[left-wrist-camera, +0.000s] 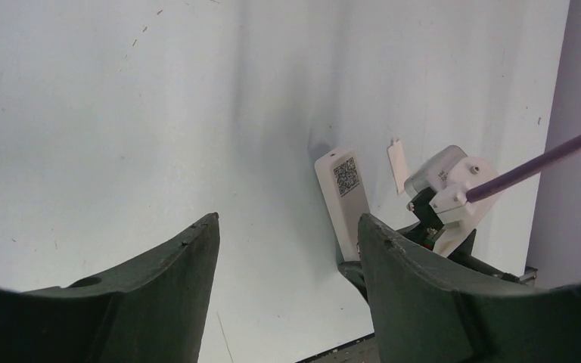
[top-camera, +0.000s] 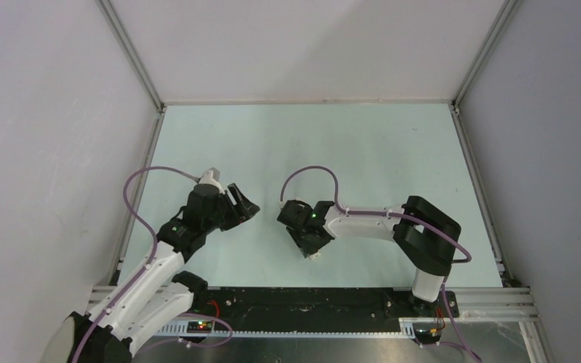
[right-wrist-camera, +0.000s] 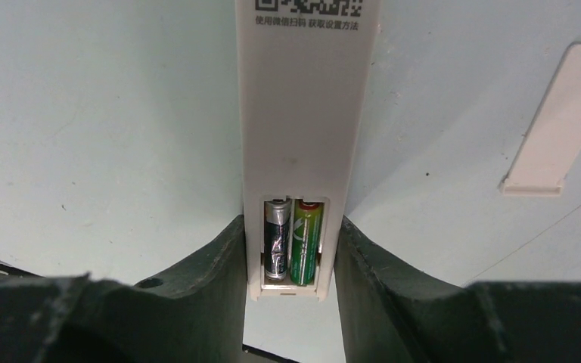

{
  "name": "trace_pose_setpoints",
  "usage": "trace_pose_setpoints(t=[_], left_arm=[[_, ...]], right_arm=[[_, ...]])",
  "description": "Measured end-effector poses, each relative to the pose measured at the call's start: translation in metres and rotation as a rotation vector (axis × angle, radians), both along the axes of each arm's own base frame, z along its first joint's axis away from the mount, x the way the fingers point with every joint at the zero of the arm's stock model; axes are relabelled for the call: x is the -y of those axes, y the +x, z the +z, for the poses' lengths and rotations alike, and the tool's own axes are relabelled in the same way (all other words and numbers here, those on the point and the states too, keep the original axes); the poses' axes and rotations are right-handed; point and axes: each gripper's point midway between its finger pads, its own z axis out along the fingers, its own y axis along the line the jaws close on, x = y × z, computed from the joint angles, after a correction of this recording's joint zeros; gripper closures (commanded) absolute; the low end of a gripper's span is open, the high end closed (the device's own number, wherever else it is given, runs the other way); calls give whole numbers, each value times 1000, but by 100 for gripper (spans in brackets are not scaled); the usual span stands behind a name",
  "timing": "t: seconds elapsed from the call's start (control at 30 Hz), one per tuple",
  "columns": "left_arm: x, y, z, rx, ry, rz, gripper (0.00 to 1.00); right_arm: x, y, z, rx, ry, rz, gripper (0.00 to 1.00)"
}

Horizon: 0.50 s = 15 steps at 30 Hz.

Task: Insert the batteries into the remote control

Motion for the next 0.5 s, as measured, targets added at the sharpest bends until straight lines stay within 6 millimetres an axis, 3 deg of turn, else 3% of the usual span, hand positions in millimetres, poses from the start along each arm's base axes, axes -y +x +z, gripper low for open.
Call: trace_pose_setpoints(t=[0.2,0.4,0.5], left_arm=[[-3,-4,-3,-11,5,2,29],[-3,-5,-3,-11,6,1,29],[-4,-5,-2,-5,9,1,29]], right_arm=[[-1,-2,-1,-40,-3,13,46],[-2,-2,1,-56,-4,21,43],[-3,0,5,-57,3,17,36]])
